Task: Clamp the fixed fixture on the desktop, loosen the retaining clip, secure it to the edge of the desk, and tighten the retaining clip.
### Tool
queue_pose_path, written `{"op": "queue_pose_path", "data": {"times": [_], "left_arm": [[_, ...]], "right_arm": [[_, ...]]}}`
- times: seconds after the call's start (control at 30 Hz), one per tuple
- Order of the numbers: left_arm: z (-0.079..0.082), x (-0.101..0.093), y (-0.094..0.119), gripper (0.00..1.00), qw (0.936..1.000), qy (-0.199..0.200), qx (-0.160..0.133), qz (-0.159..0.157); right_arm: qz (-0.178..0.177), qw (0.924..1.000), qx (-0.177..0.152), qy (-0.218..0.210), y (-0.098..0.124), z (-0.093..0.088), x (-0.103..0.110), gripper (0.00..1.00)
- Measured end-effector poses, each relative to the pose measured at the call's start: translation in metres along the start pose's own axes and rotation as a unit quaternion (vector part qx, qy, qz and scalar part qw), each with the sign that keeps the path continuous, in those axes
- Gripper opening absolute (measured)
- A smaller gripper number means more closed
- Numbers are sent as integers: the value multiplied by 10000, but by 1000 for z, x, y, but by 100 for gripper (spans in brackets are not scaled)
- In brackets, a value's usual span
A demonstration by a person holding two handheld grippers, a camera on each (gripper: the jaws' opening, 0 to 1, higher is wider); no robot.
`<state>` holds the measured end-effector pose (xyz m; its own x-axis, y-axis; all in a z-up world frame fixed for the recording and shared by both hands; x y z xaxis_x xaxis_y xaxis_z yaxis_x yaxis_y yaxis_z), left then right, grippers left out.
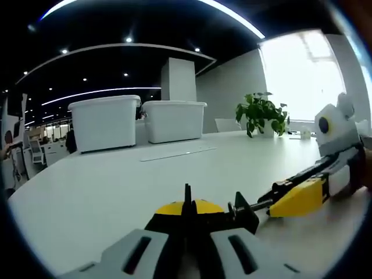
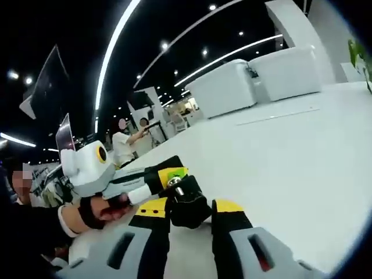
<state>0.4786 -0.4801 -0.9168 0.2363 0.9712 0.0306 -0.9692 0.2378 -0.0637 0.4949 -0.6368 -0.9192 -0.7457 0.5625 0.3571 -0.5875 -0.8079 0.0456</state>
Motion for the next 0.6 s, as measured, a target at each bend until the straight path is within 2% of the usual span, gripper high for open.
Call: {"op": "queue_pose_path", "data": {"times": [0.07,0.1,0.17,0.23,0.37,0.43,0.47,0.5,0.53,0.6], "left_arm": [[0,0,0,4,10000,7,1,1],[0,1,0,4,10000,1,1,7],[0,1,-1,4,10000,11,2,21],[0,2,-1,4,10000,17,4,33],[0,2,-1,4,10000,16,4,28],[0,2,-1,4,10000,16,5,30],[0,2,-1,4,10000,17,4,29],[0,2,-2,4,10000,21,5,32],[0,2,-2,4,10000,8,6,27],[0,2,-2,4,10000,30,9,29]], "right_arm": [[16,9997,-35,248,0,0,1,24],[64,9984,-65,550,0,1,2,24],[128,9916,-104,1286,-1,1,5,24],[192,9802,-166,1966,0,1,9,24],[232,9505,-221,3090,1,0,14,24],[219,9295,-230,3675,1,-1,17,24],[224,9130,-235,4068,0,-1,17,24],[215,9031,-367,4274,1,-2,22,24],[221,8949,-301,4446,2,-4,24,24],[209,8949,-299,4447,3,-5,24,24]]}}
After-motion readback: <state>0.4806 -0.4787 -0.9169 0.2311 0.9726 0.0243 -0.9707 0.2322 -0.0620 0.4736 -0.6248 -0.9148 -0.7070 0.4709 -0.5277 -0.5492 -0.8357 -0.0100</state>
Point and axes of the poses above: the point that each gripper's makers call its tool centre point, and the gripper's own axes: y roughly backward along the fingers, x roughly to its left, z roughly out of its top, the point moved 8 cm from there along y, roughly backward along the fingers, and after that the axes turned 11 degrees about -x, right-handed, at the moved point
